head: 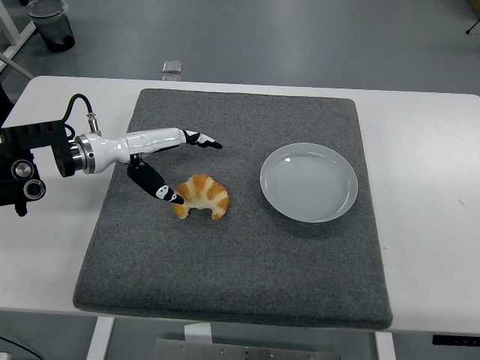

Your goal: Place the bread on the plate

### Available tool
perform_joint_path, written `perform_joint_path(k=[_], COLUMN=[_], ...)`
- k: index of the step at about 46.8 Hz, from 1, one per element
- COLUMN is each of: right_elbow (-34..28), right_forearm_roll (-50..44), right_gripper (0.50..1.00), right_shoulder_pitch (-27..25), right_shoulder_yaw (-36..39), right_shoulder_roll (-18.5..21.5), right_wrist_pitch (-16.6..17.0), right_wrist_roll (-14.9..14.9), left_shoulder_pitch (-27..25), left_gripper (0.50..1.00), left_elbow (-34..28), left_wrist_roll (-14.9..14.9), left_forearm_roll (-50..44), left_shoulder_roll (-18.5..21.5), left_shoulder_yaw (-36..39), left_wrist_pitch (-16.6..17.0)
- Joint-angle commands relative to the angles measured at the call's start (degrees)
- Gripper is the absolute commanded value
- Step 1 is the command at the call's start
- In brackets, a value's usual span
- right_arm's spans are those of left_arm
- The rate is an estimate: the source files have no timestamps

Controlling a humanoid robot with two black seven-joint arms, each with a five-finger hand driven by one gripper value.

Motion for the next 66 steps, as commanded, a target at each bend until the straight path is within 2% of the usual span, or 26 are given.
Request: perform_joint_path(k=[1, 7, 15, 28, 39, 56, 66], right_elbow=[0.0, 0.0, 0.0, 0.0, 0.0, 0.0, 0.0], right_forearm_roll=[0.0, 0.0, 0.0, 0.0, 0.1, 0.1, 0.1], right_gripper=[0.93, 0.93, 0.932, 0.93, 0.93, 0.93, 0.93], right_shoulder_pitch=[0.0, 0.0, 0.0, 0.0, 0.0, 0.0, 0.0], right_shoulder_yaw=[0.0, 0.0, 0.0, 0.0, 0.0, 0.0, 0.0], right_shoulder_roll=[0.0, 0.0, 0.0, 0.0, 0.0, 0.0, 0.0], right_wrist_pitch=[0.0, 0.0, -0.1, -0.1, -0.1, -0.1, -0.1], right_wrist_roll=[0.0, 0.0, 0.0, 0.0, 0.0, 0.0, 0.0], left_shoulder_pitch=[1.6, 4.5, 8.2, 11.2, 12.5, 13.9, 14.6], left_gripper=[0.979, 0.979, 0.979, 0.979, 0.979, 0.975, 0.934], left_elbow=[1.3, 3.8, 7.0, 10.8, 13.0, 15.1, 16.7], left_wrist_roll=[-0.3, -1.0, -2.6, -2.7, -3.9, -5.6, -6.1], left_forearm_roll=[1.1, 2.0, 2.1, 2.3, 3.3, 3.3, 3.3], left_shoulder_roll=[-1.6, -3.9, -6.6, -9.6, -11.5, -12.9, -13.1], left_shoulder_yaw=[-0.2, -1.3, -4.0, -4.7, -4.8, -4.9, -4.9], left_wrist_pitch=[1.5, 3.5, 3.5, 3.6, 4.9, 5.1, 5.1])
